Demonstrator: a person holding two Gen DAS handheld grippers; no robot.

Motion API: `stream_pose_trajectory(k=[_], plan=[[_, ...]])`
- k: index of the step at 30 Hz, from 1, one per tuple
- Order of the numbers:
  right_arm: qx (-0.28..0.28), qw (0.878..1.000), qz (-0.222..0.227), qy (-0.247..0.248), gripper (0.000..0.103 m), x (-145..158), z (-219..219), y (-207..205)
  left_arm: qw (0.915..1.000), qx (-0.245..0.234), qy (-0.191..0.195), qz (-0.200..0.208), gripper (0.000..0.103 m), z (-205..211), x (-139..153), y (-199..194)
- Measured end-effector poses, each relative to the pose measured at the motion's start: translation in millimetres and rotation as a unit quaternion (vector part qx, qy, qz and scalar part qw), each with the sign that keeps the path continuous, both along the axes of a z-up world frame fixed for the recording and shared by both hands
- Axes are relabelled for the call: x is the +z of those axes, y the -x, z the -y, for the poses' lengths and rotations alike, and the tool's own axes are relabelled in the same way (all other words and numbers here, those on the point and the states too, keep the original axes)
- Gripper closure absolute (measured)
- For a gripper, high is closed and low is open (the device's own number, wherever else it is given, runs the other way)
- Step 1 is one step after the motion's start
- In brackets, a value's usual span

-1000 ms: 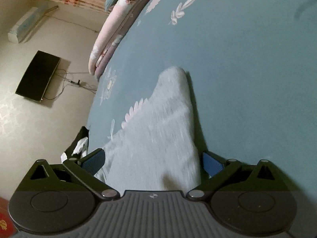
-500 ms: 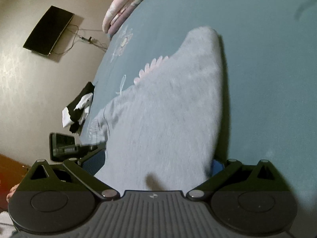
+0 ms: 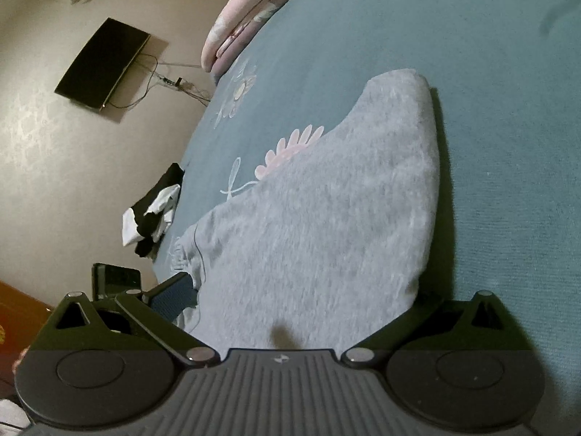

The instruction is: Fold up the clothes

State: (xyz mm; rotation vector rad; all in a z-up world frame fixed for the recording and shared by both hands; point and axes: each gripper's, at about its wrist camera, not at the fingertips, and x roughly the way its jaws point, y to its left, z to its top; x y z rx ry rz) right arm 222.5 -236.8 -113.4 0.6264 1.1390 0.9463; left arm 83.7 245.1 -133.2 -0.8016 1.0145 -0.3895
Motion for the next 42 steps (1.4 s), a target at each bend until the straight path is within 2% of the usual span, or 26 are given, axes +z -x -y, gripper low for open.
stream_pose_trajectory(k=[6,8,11,12,14,15,18,30,38,42], plan=[[0.002,1.000,0.007,0.025,0.003,2.1,-7.3,0.8,1.0000,0.002,-0.003,-0.001,0.067,1.0,0.0,0.5],[0.001,0.999,0.013,0.036,0.008,3.2,-7.9,2.4,1.0000,0.002,-0.006,-0.002,0.067,2.5,1.1,0.2],[-0.008,0.998,0.014,0.055,0.024,2.9,-3.3,3.6,0.9999,0.003,-0.010,-0.002,0.067,4.6,3.0,0.5],[-0.014,0.998,0.012,0.063,0.035,1.4,0.2,3.3,0.9999,0.003,-0.012,-0.003,0.067,5.4,3.6,0.4],[-0.032,0.994,0.008,0.100,0.071,-1.3,4.9,2.4,0.9998,0.005,-0.016,-0.004,0.067,7.4,5.1,0.3],[-0.041,0.992,0.006,0.118,0.094,-2.6,7.3,2.0,0.9997,0.005,-0.022,-0.003,0.067,8.8,6.3,0.3],[-0.067,0.994,-0.026,0.082,0.094,-13.9,18.2,1.5,0.9992,0.005,-0.039,-0.001,0.067,13.9,10.2,0.2],[-0.087,0.984,0.051,0.147,0.090,12.4,-2.4,26.2,0.9945,0.000,-0.104,-0.007,0.072,28.9,31.9,-4.1],[-0.075,0.987,0.101,0.095,0.091,55.5,4.8,48.8,0.9898,-0.021,-0.137,0.033,0.074,45.1,70.8,-7.3],[-0.075,0.985,0.125,0.090,0.091,72.7,8.9,62.0,0.9852,-0.041,-0.154,0.062,0.075,63.1,94.3,-13.4]])
